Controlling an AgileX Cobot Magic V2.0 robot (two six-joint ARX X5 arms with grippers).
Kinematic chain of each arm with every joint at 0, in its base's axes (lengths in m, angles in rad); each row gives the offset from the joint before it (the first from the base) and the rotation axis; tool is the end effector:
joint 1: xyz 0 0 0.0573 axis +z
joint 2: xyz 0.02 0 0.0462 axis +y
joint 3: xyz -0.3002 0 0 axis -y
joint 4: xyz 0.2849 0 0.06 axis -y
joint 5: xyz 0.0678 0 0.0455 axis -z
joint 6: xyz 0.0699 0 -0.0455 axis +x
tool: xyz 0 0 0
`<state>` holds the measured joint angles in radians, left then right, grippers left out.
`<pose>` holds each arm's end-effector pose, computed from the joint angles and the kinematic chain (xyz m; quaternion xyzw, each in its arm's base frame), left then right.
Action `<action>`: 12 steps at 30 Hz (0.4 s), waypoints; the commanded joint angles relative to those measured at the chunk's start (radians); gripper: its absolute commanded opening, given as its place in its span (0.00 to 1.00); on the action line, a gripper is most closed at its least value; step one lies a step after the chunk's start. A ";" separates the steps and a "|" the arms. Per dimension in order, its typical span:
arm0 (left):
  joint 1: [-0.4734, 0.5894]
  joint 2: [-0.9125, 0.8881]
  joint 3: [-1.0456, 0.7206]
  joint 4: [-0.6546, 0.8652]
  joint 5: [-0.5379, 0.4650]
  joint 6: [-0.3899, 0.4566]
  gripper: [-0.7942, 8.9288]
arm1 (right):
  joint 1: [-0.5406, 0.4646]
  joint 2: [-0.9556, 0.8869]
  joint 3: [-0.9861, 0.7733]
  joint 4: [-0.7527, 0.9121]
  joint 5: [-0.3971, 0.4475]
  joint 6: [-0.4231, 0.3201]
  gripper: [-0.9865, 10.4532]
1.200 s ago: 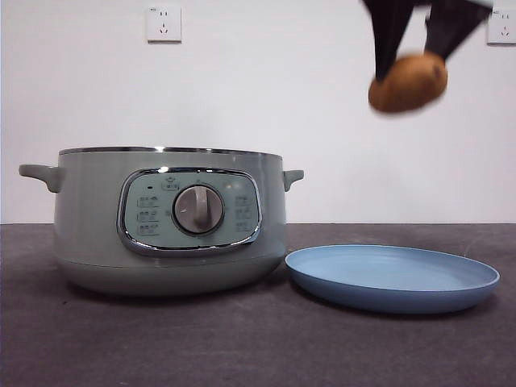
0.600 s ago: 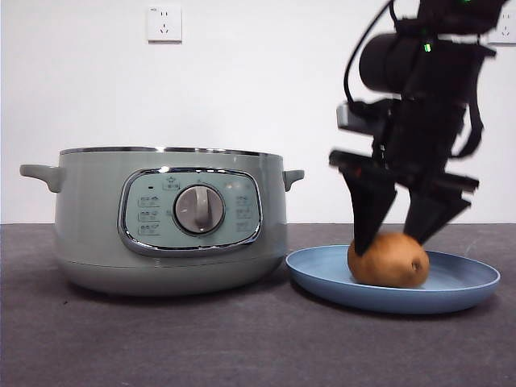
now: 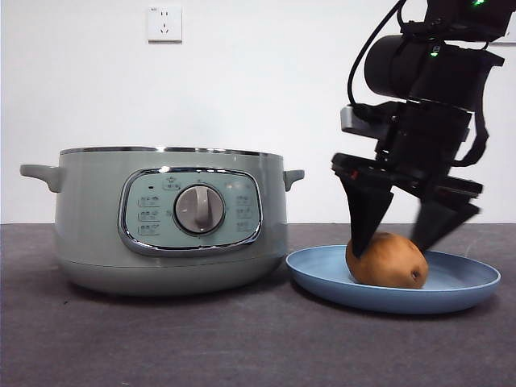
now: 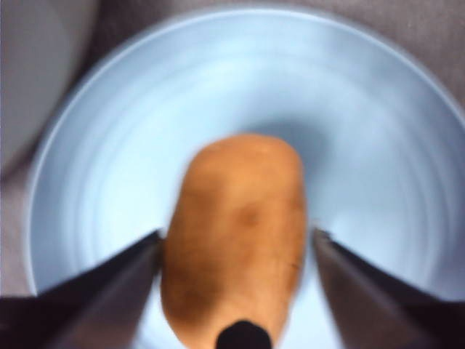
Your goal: Take the potato out from the steamer,put the potato on the plate,close the lid
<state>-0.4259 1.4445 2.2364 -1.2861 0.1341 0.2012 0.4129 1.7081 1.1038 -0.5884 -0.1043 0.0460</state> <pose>0.2332 -0.1161 0.5812 0.1290 0.2139 -0.2909 0.9236 0.3454 0.1593 0.1608 -0.0679 0.5597 0.1988 0.8017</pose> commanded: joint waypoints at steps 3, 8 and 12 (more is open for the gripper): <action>0.001 -0.011 0.009 0.053 0.005 0.010 0.07 | 0.000 -0.043 0.066 -0.085 0.002 0.010 0.53; 0.001 0.002 0.009 0.093 0.005 0.010 0.07 | 0.000 -0.256 0.144 -0.159 0.002 0.010 0.52; 0.001 0.031 0.009 0.122 0.005 0.010 0.07 | 0.000 -0.435 0.150 -0.161 0.002 0.011 0.52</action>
<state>-0.4259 1.4696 2.2364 -1.2163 0.1345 0.2012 0.4126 1.3033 1.2530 -0.7506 -0.1043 0.0490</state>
